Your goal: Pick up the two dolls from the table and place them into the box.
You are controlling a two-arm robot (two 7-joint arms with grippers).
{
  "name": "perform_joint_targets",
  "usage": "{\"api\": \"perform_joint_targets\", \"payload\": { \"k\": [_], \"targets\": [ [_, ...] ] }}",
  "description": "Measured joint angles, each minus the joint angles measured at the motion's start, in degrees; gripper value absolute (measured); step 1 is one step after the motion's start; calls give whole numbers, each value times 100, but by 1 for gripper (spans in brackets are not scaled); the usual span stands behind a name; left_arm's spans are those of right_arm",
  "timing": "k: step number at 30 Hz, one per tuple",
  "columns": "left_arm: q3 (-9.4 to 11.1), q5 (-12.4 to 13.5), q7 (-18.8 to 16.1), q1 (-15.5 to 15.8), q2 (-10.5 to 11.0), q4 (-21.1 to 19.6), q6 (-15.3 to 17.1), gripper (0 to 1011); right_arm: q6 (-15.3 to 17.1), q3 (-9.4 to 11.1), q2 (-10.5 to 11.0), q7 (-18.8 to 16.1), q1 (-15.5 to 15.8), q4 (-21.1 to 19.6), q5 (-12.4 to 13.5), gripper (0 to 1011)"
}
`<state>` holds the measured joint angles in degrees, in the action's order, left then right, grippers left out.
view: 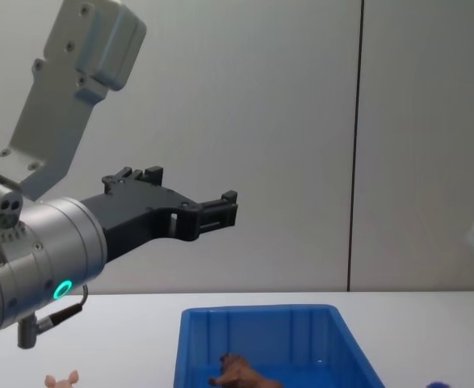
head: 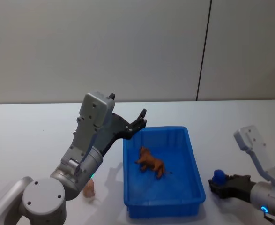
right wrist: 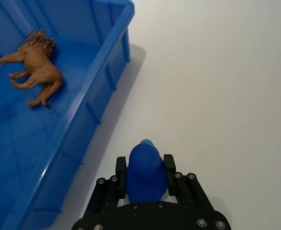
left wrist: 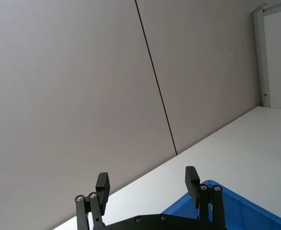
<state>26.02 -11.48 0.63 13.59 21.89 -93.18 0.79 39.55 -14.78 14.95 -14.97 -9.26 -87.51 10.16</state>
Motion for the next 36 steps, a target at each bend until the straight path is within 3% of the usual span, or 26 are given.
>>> {"api": "perform_joint_targets", "payload": {
  "k": [11,19,30,36],
  "targets": [
    [0,0,0,0,0,0,0,1001,-451,58,71,234,63,-312,-177,387],
    [0,0,0,0,0,0,0,1001,-798,57,52,189,-41,-488,-344,335],
    [0,0,0,0,0,0,0,1001,-1301,-48,-122,-255,-433,-613,-598,273],
    [0,0,0,0,0,0,0,1001,-1369,-119,-245,-590,-652,-572,-634,239]
  ]
}}
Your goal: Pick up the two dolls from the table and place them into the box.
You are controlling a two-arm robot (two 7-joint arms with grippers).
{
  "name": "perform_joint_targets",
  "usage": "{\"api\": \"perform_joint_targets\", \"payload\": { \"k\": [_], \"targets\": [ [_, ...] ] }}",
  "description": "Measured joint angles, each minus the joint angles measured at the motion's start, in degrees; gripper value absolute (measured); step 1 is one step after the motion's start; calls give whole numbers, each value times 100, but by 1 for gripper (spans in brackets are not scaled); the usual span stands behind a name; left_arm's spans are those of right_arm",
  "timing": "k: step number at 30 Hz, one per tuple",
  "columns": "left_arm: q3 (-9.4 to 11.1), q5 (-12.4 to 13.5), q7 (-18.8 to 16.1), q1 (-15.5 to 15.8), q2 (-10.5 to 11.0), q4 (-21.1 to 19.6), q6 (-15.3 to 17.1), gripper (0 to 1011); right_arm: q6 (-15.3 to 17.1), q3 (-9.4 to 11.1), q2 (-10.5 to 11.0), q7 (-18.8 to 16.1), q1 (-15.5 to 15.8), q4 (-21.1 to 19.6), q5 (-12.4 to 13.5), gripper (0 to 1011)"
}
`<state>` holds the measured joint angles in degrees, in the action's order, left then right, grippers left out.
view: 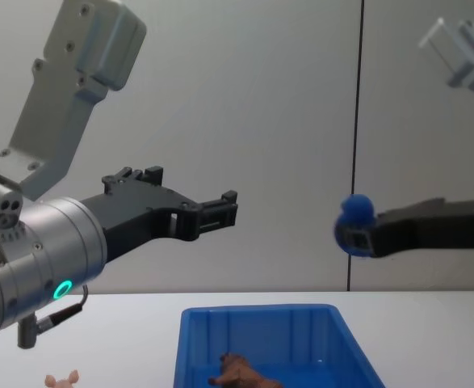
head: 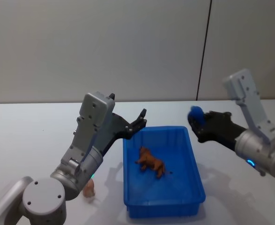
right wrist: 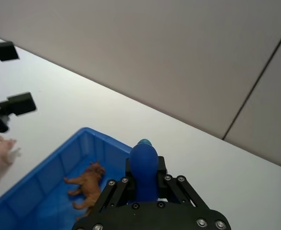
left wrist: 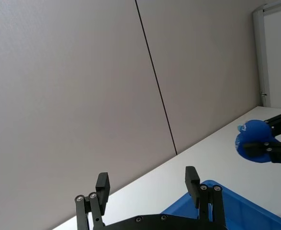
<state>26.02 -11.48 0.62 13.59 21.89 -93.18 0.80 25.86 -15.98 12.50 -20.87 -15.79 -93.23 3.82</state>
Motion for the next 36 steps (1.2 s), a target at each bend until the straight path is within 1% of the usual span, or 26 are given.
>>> {"api": "perform_joint_targets", "payload": {
  "k": [3,4,5,8,11,21,22,23,24,25,27,29,30,31,32,34,35,36],
  "targets": [
    [0,0,0,0,0,0,0,1001,47,-25,-48,-141,-79,37,4,221],
    [0,0,0,0,0,0,0,1001,47,-25,-48,-141,-79,37,4,221],
    [0,0,0,0,0,0,0,1001,105,-45,-81,-223,-131,68,23,206],
    [0,0,0,0,0,0,0,1001,191,-63,-105,-300,-168,94,50,189],
    [0,0,0,0,0,0,0,1001,365,-87,-133,-388,-205,134,99,169],
    [0,0,0,0,0,0,0,1001,882,-134,-160,-498,-218,240,212,123],
    [0,0,0,0,0,0,0,1001,963,-141,-161,-504,-213,260,228,149],
    [0,0,0,0,0,0,0,1001,1000,-145,-161,-507,-209,271,235,149],
    [0,0,0,0,0,0,0,1001,1035,-150,-161,-509,-203,280,241,186],
    [0,0,0,0,0,0,0,1001,1068,-152,-161,-510,-199,292,247,247],
    [0,0,0,0,0,0,0,1001,1172,-160,-160,-514,-185,313,266,284],
    [0,0,0,0,0,0,0,1001,1247,-169,-160,-517,-173,331,281,367],
    [0,0,0,0,0,0,0,1001,1266,-170,-160,-517,-170,335,284,387],
    [0,0,0,0,0,0,0,1001,1310,-174,-160,-519,-164,345,293,450],
    [0,0,0,0,0,0,0,1001,1310,-174,-160,-519,-164,345,293,450],
    [0,0,0,0,0,0,0,1001,1365,-178,-158,-520,-155,359,304,512],
    [0,0,0,0,0,0,0,1001,1397,-181,-157,-521,-150,366,310,575],
    [0,0,0,0,0,0,0,1001,1409,-182,-157,-521,-148,369,312,591]
  ]
}}
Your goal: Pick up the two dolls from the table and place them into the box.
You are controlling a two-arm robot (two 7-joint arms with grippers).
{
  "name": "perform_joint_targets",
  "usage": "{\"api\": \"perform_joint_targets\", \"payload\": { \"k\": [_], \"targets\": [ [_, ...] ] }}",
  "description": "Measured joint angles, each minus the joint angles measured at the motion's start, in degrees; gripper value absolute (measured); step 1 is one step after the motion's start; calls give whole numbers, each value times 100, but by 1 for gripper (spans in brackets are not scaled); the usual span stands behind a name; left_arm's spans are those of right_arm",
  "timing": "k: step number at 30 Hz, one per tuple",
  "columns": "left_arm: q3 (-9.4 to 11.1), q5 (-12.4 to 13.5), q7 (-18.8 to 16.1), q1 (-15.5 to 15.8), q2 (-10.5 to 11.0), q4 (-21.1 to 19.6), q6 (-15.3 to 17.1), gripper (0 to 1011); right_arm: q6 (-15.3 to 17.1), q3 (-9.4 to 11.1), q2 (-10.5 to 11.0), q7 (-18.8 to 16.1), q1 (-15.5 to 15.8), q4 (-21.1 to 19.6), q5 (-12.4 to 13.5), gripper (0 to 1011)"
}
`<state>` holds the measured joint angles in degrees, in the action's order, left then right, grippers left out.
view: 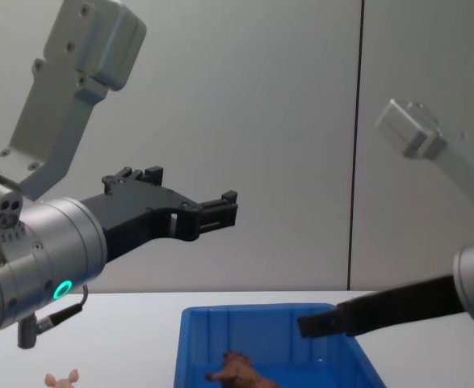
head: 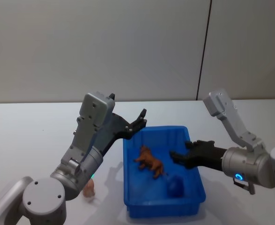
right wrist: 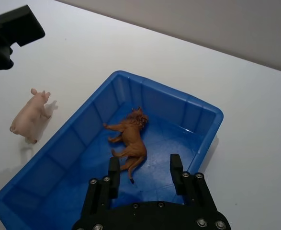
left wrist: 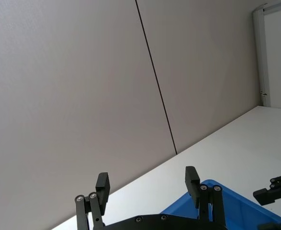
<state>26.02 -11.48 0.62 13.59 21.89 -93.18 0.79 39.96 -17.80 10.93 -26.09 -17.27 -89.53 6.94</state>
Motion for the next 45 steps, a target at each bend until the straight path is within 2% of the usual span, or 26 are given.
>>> {"api": "perform_joint_targets", "payload": {
  "k": [1,2,12,18,23,28,29,37,38,39,45],
  "targets": [
    [0,0,0,0,0,0,0,1001,14,-1,0,0,2,3,3,603],
    [0,0,0,0,0,0,0,1001,39,-3,1,-1,5,9,7,674],
    [0,0,0,0,0,0,0,1001,119,-9,10,-5,20,28,33,943],
    [0,0,0,0,0,0,0,1001,34,62,64,66,54,-45,137,1000],
    [0,0,0,0,0,0,0,1001,-124,216,162,212,131,-169,411,1000],
    [0,0,0,0,0,0,0,1001,-295,418,288,394,254,-299,822,1000],
    [0,0,0,0,0,0,0,1001,-295,418,288,394,254,-299,822,1000],
    [0,0,0,0,0,0,0,1001,-619,843,552,767,646,-576,1723,1000],
    [0,0,0,0,0,0,0,1001,-619,843,552,767,646,-576,1723,1000],
    [0,0,0,0,0,0,0,1001,-693,921,602,843,739,-628,1913,1000],
    [0,0,0,0,0,0,0,1001,-980,1263,810,1103,1173,-850,2605,1000]
  ]
}}
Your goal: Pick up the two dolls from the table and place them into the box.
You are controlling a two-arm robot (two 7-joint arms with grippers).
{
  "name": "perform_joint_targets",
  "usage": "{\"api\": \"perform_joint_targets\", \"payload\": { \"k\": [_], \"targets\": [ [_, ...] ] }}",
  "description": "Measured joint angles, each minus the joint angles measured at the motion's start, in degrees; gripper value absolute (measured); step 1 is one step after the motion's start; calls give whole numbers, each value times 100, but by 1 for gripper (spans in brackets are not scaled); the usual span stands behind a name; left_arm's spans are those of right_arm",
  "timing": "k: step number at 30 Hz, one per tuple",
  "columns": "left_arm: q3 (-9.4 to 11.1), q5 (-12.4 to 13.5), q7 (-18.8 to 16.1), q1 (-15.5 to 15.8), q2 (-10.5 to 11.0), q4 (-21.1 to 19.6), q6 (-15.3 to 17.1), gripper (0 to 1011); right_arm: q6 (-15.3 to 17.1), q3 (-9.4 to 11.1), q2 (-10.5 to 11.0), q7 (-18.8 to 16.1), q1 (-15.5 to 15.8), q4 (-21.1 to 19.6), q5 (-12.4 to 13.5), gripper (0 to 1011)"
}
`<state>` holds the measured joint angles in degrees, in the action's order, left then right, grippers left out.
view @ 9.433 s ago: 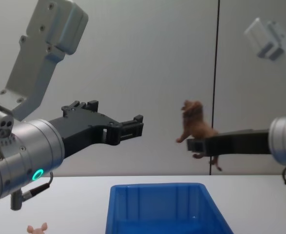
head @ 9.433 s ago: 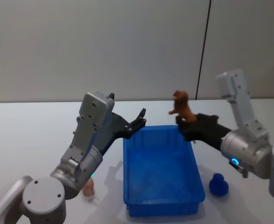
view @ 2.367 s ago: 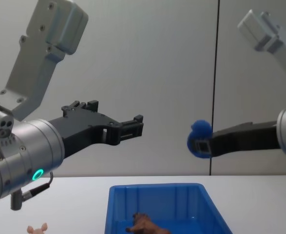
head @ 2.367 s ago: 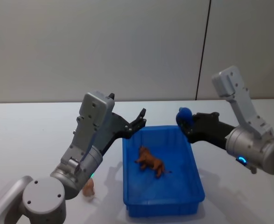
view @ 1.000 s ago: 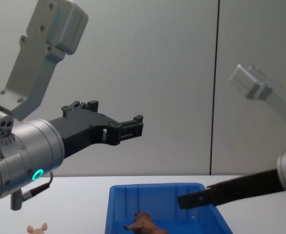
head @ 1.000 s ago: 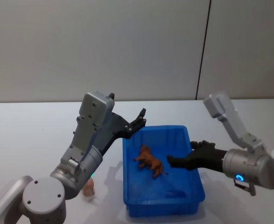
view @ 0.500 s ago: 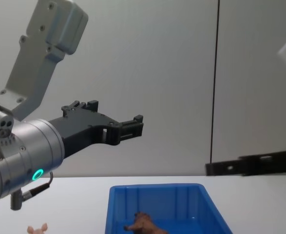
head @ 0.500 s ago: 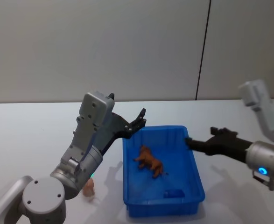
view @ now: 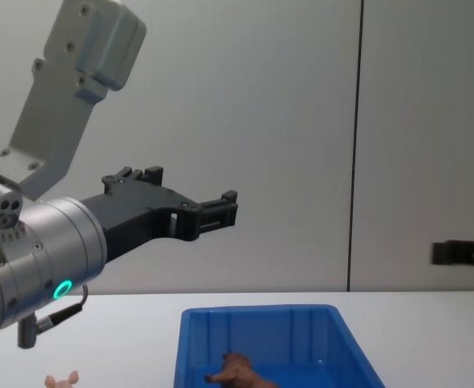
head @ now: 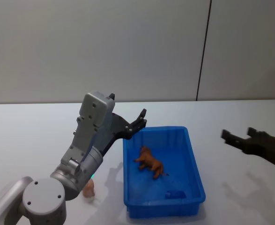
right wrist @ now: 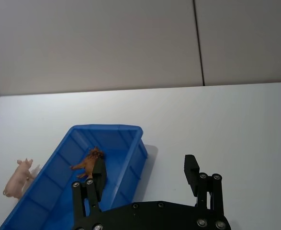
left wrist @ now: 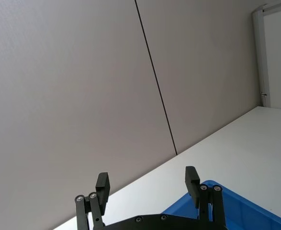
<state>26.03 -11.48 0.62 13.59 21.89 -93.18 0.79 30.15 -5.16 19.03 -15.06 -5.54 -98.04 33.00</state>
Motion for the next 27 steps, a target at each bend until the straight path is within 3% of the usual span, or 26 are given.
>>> {"api": "perform_joint_targets", "payload": {
  "k": [8,15,24,27],
  "targets": [
    [0,0,1,0,0,0,0,1001,-280,321,200,220,442,-212,637,1000],
    [-21,1,7,-34,43,-73,105,1001,-386,445,276,300,612,-291,881,1000],
    [-111,-150,-159,-276,284,-493,700,1001,-478,549,342,377,754,-357,1089,1000],
    [-160,-267,-302,-418,430,-729,1042,1001,-497,570,355,389,784,-373,1130,1000]
  ]
}}
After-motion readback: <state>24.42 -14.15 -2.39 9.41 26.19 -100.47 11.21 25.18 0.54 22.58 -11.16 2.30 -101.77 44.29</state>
